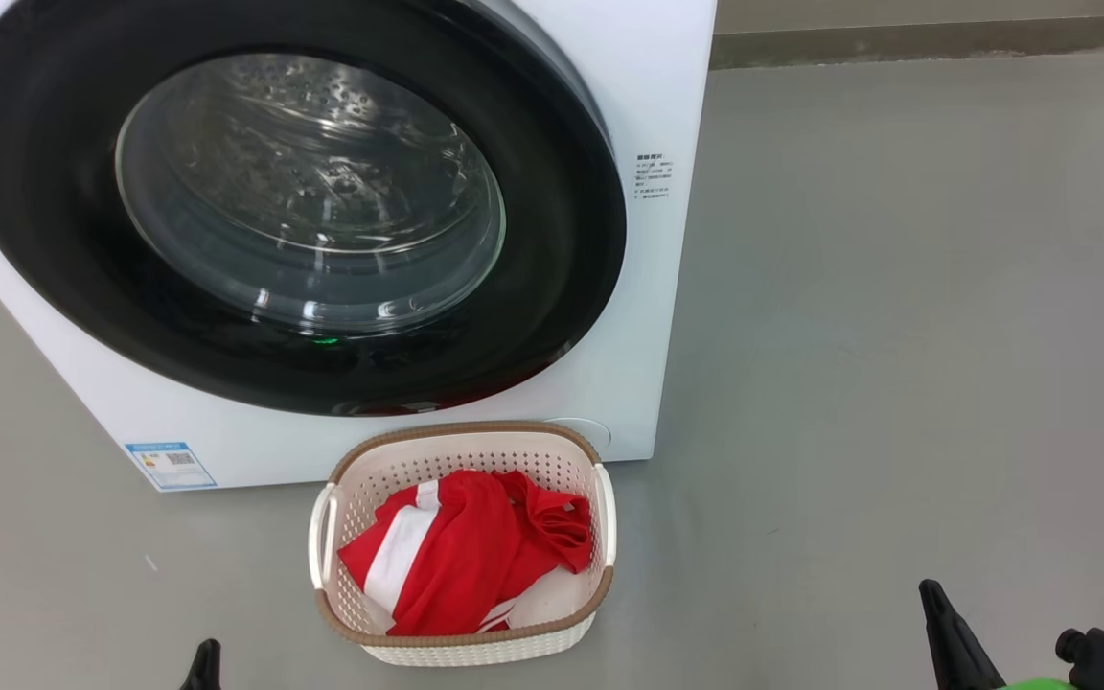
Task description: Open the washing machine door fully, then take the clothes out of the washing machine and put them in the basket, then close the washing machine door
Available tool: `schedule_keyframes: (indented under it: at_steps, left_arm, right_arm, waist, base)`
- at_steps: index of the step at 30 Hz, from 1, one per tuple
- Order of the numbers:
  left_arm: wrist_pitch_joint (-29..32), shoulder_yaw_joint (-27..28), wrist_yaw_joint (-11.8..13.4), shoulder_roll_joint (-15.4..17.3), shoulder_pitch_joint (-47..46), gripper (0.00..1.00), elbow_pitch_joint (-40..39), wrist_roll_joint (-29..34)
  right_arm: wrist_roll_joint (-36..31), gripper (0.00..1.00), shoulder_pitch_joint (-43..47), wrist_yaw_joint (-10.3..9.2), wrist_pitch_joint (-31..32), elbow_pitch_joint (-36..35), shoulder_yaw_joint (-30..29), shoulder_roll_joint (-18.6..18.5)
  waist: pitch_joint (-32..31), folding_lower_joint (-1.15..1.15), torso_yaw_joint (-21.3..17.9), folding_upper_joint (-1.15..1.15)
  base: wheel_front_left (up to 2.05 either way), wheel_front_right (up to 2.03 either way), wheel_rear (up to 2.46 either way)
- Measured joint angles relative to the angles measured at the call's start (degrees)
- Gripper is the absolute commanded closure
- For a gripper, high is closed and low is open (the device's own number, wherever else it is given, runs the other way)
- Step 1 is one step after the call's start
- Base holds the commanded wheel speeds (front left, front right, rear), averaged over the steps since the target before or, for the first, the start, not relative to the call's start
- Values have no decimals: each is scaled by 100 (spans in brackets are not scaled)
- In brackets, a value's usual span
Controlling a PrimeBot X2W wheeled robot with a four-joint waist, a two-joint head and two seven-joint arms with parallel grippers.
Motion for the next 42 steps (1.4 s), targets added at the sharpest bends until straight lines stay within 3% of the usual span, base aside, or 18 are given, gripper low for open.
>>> schedule_keyframes:
  at_steps: [42]
  left_arm:
    - [661, 48, 0, -153, -474, 100, 24, -2348]
  right_arm:
    - [2370, 100, -457, -1, 699, -172, -247, -1]
  waist:
    - [-13, 0, 29, 0]
  base:
    - [0, 0, 0]
